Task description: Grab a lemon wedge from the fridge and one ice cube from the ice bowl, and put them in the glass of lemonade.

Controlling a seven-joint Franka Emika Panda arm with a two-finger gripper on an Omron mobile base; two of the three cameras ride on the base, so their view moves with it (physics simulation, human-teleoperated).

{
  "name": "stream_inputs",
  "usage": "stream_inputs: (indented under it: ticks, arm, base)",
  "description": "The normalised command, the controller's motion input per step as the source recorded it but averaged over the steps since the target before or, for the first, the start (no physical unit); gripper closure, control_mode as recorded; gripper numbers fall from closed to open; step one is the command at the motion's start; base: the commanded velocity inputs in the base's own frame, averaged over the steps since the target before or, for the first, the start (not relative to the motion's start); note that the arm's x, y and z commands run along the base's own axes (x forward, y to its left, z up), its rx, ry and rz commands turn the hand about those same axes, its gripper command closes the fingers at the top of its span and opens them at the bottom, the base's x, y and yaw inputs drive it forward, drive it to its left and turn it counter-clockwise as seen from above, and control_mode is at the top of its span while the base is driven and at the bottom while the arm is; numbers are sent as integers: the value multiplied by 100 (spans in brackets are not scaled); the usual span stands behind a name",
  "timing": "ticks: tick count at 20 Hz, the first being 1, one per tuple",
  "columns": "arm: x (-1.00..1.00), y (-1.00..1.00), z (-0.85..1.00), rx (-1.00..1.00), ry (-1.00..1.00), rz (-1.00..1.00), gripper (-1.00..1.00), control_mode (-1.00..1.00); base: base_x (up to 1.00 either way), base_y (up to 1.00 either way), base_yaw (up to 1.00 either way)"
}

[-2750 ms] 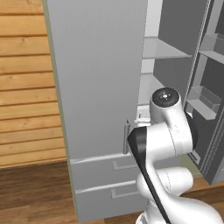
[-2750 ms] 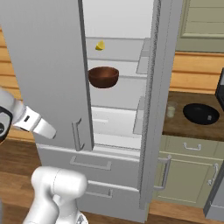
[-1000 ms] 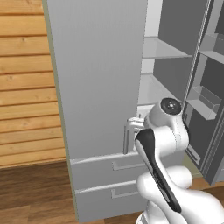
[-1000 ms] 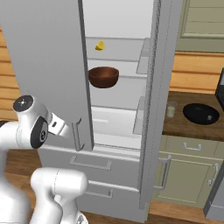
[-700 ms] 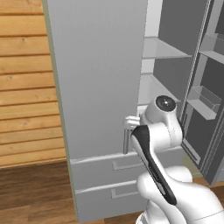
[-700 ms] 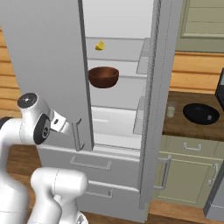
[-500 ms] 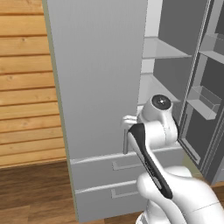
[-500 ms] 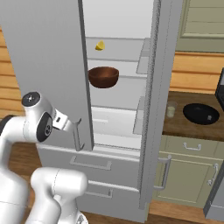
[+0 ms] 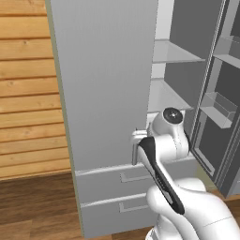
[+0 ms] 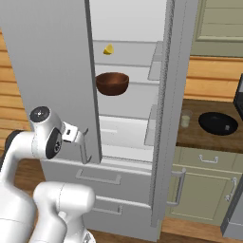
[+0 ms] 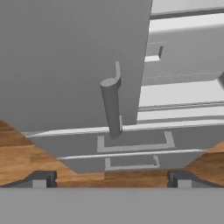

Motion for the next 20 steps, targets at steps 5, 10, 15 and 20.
stream_inputs:
  ticks: [5,10,15,20]
  arm:
    - [27,-2,-27,0,-15,1,-100,-100]
    - [50,-8,-6,0,-5,0,-100,-100]
    - [59,-1,-6,0,0,0,-100,-100]
    - [57,0,-25,0,0,0,-100,-100]
  base:
    - [0,0,0]
    - [0,0,0]
    - [0,0,0]
    - [0,0,0]
